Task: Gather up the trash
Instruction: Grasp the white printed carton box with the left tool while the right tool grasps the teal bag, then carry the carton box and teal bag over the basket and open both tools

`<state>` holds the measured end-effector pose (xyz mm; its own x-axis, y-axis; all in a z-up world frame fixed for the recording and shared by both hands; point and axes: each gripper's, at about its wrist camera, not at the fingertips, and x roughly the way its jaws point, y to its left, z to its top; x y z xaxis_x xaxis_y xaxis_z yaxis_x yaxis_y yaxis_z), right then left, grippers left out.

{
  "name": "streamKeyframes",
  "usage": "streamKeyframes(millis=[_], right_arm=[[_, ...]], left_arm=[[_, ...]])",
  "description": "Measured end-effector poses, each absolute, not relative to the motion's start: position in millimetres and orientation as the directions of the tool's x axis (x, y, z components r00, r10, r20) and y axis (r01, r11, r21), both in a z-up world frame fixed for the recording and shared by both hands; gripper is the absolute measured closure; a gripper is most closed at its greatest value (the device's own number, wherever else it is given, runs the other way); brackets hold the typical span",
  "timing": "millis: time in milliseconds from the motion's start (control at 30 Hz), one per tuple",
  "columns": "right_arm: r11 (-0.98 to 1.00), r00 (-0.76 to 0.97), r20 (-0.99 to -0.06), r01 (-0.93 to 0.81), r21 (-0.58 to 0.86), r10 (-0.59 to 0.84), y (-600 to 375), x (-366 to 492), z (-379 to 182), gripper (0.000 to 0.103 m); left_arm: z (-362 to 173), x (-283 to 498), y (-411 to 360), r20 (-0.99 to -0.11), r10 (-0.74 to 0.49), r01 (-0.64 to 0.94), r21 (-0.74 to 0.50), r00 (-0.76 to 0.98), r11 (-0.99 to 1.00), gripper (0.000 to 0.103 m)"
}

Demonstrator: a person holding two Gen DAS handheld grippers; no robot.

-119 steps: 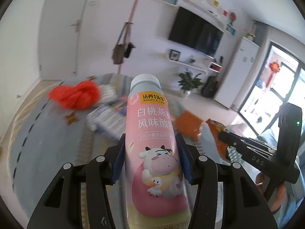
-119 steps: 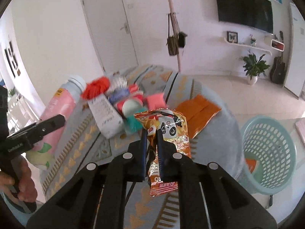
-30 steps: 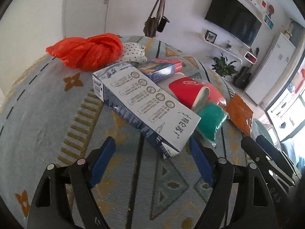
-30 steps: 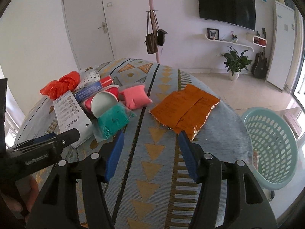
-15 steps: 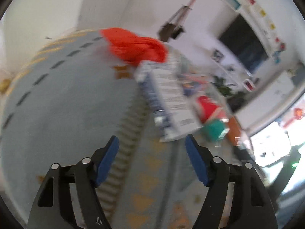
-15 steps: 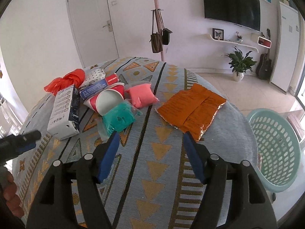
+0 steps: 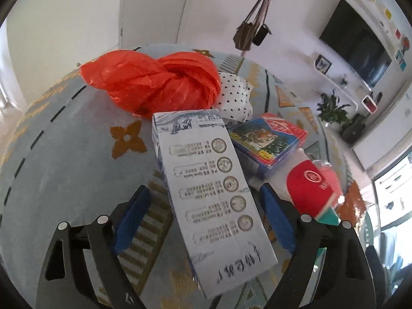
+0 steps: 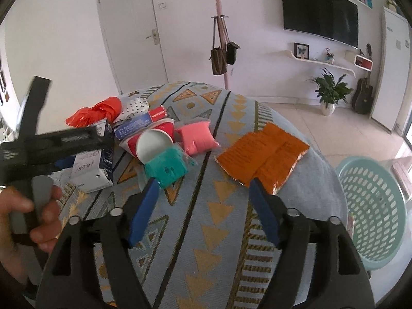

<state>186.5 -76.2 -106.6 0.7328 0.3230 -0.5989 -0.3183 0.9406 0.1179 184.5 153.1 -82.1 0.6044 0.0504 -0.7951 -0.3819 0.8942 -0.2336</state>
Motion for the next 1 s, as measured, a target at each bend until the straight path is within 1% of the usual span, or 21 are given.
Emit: streamKeyframes(millis=[33, 100, 167, 300, 333, 367, 433, 667, 833, 867, 900, 967, 1000], right_arm=[[0.939, 0.73, -0.6, -0.325, 0.116, 0.327, -74.7, 187.7, -105.2, 0.028], [0.937, 0.73, -0.601, -0.331, 0.109, 0.327, -72.2, 188.7, -103.1, 0.027], [0.932, 0.713, -0.613, -0.342, 0.12, 0.341, -68.4, 192.0, -103.2, 0.027], [0.925, 0.648, -0.673, -0.345, 0.157, 0.356, -52.6, 206.8, -109.1, 0.027], [0.929, 0.638, -0.689, -0.339, 0.15, 0.344, -47.7, 211.5, -111.5, 0.028], [0.931, 0.627, -0.702, -0.331, 0.153, 0.338, -44.6, 215.3, -114.3, 0.031], [0.926, 0.603, -0.713, -0.329, 0.186, 0.357, -41.4, 221.3, -119.6, 0.034], [0.908, 0.547, -0.726, -0.283, 0.308, 0.416, -35.4, 244.2, -129.9, 0.034], [0.912, 0.554, -0.725, -0.266, 0.312, 0.41, -29.5, 250.1, -130.7, 0.035], [0.912, 0.556, -0.723, -0.267, 0.312, 0.41, -28.5, 250.3, -130.5, 0.041], [0.911, 0.555, -0.723, -0.271, 0.31, 0.411, -26.3, 251.1, -130.1, 0.05], [0.91, 0.549, -0.728, -0.284, 0.301, 0.412, -22.1, 251.6, -131.0, 0.059], [0.909, 0.547, -0.728, -0.289, 0.3, 0.414, -21.2, 251.3, -131.0, 0.061]], left_arm=[[-82.1, 188.2, 151.0, -0.797, 0.061, -0.374, -0.213, 0.601, 0.903, 0.022], [-84.4, 189.5, 147.8, -0.801, 0.09, -0.359, -0.162, 0.592, 0.919, 0.032], [-82.6, 184.5, 148.8, -0.792, 0.059, -0.322, -0.177, 0.607, 0.93, 0.039], [-79.3, 162.5, 157.0, -0.772, 0.035, -0.296, -0.201, 0.634, 0.934, 0.048], [-77.9, 154.2, 160.9, -0.762, 0.017, -0.286, -0.222, 0.648, 0.932, 0.05], [-78.7, 149.3, 164.5, -0.76, 0.004, -0.278, -0.233, 0.65, 0.932, 0.05], [-79.5, 136.4, 167.1, -0.754, -0.006, -0.264, -0.237, 0.657, 0.935, 0.05], [-81.9, 101.9, 165.6, -0.736, -0.035, -0.224, -0.251, 0.676, 0.942, 0.05], [-85.4, 103.8, 162.2, -0.729, -0.037, -0.207, -0.242, 0.683, 0.948, 0.05], [-84.1, 107.1, 162.2, -0.728, -0.037, -0.207, -0.242, 0.684, 0.948, 0.05], [-84.9, 107.1, 162.0, -0.727, -0.037, -0.207, -0.243, 0.685, 0.948, 0.05], [-85.0, 106.7, 160.7, -0.725, -0.04, -0.203, -0.245, 0.688, 0.948, 0.05], [-85.5, 105.6, 161.5, -0.724, -0.044, -0.202, -0.25, 0.688, 0.947, 0.05]])
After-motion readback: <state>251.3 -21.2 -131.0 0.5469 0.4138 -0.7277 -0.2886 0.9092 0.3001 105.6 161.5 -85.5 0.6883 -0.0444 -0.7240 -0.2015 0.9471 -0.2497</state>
